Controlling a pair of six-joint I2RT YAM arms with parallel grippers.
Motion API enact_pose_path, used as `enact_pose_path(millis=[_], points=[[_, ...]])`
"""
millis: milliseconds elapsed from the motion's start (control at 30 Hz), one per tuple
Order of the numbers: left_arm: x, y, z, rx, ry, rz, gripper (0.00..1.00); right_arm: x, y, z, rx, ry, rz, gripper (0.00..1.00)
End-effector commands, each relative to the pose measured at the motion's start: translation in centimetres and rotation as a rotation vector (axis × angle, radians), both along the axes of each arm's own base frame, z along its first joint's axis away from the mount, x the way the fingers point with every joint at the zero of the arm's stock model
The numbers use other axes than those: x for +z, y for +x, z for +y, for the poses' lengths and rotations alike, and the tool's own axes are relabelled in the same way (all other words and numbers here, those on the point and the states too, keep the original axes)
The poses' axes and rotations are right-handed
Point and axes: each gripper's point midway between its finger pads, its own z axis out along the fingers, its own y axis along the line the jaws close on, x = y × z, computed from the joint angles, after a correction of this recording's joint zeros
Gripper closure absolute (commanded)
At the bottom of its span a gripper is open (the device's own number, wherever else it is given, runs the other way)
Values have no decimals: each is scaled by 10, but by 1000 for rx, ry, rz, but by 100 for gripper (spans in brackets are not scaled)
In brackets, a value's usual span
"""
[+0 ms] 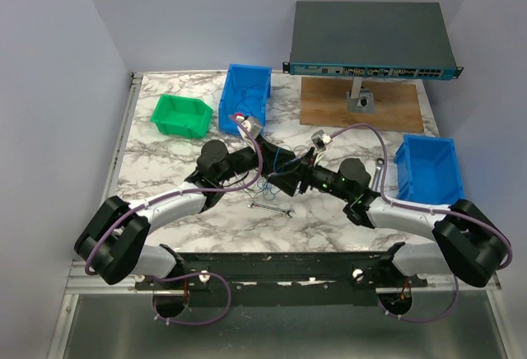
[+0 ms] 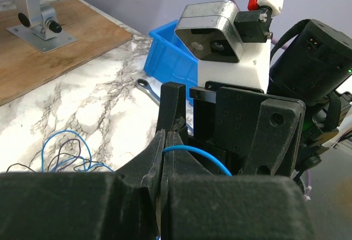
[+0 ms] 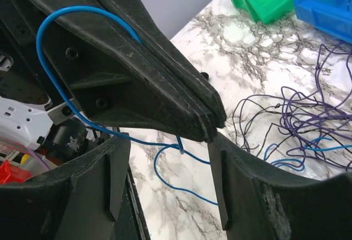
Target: Untangle the cables
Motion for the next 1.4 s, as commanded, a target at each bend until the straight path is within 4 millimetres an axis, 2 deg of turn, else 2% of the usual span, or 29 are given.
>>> enact_pose_path(millis=[0, 100, 267, 400, 533, 667, 733, 867, 967, 1067, 1267, 1367], points=[[5, -1, -2, -2, -16, 0, 100, 22, -5, 9, 50, 64, -93, 38], [4, 0, -1, 2, -16, -1, 100, 22, -9, 12, 73, 76, -97, 49], [5, 0, -1, 1, -19, -1, 100, 24, -15, 11, 90, 101, -108, 79], [4, 0, 0, 7, -17, 0, 100, 27, -16, 5, 67, 114, -107, 98], [4, 2, 1, 20, -17, -2, 100, 25, -15, -1, 29, 101, -86, 99], [2, 5, 4, 40, -12, 10, 88, 16, -11, -11, -36, 58, -39, 99], [2, 8, 6, 55, -8, 15, 77, 12, -10, -19, -74, 47, -11, 99], [-2, 13, 10, 92, 10, 41, 42, -1, -4, -37, -183, -26, 76, 99], [-7, 16, 13, 120, 33, 62, 29, -6, 2, -58, -302, -77, 138, 99], [-9, 17, 17, 141, 32, 62, 16, -14, 15, -92, -503, -149, 204, 99], [-9, 20, 26, 191, 27, 58, 13, -9, 32, -172, -936, -307, 292, 99], [-9, 21, 30, 210, 21, 56, 13, 15, 37, -214, -1155, -401, 260, 99]])
